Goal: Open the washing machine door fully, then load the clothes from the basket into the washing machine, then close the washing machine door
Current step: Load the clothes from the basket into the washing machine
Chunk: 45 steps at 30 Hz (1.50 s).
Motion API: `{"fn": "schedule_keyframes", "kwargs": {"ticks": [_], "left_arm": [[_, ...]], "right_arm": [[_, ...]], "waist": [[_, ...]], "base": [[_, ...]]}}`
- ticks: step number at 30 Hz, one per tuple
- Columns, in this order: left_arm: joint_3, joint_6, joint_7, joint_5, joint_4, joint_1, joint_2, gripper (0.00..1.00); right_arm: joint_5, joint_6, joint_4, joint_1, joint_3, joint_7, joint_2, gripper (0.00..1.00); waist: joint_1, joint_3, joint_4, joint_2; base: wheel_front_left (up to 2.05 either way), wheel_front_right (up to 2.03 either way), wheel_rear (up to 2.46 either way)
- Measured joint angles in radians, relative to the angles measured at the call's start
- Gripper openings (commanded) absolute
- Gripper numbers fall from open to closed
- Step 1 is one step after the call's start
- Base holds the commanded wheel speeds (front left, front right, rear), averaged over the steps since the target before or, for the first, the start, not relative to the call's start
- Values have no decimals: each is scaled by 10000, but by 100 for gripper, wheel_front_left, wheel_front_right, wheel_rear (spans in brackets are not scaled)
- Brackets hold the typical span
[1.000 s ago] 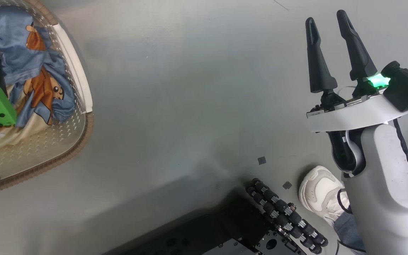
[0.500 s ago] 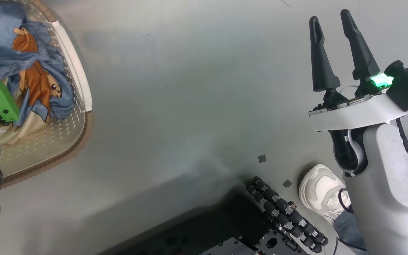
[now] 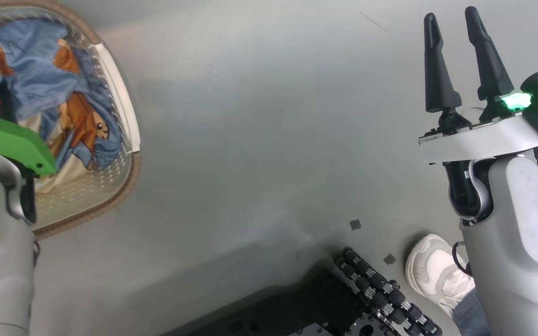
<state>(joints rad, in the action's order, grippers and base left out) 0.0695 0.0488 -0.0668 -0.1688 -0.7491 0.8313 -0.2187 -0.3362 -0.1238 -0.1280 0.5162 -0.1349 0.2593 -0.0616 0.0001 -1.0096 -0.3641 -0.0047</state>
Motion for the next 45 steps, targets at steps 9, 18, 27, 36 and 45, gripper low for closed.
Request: {"fn": "schedule_keyframes", "kwargs": {"ticks": [9, 18, 27, 36, 45], "left_arm": [[-46, -4, -1450, -272, -123, -879, 625, 0], [-69, -8, -1818, -433, -33, -1719, 1233, 0], [-341, -174, -1845, -596, 713, -2632, 1538, 0], [-357, -180, -1845, -604, 1793, -3777, 1745, 0], [-362, -226, -1845, -604, 2637, -4981, 1820, 0]], "right_arm": [[21, 0, -188, -393, 380, 0, -8, 100], [138, 0, -309, -1062, 884, 0, -263, 100], [276, 0, -391, -1865, 1260, 0, -474, 100], [326, 0, -470, -2630, 1379, 0, -646, 100], [378, 0, -614, -3569, 1419, 0, -821, 100]], "waist": [[-1, 1006, 367, 0], [-1, 2330, 915, 0], [-1, 3590, 1472, 0], [-1, 4893, 1986, 0], [-1, 6219, 2368, 0]], "base": [[0, 0, 0], [0, 0, 0], [0, 0, 0], [0, 0, 0], [0, 0, 0]]}}
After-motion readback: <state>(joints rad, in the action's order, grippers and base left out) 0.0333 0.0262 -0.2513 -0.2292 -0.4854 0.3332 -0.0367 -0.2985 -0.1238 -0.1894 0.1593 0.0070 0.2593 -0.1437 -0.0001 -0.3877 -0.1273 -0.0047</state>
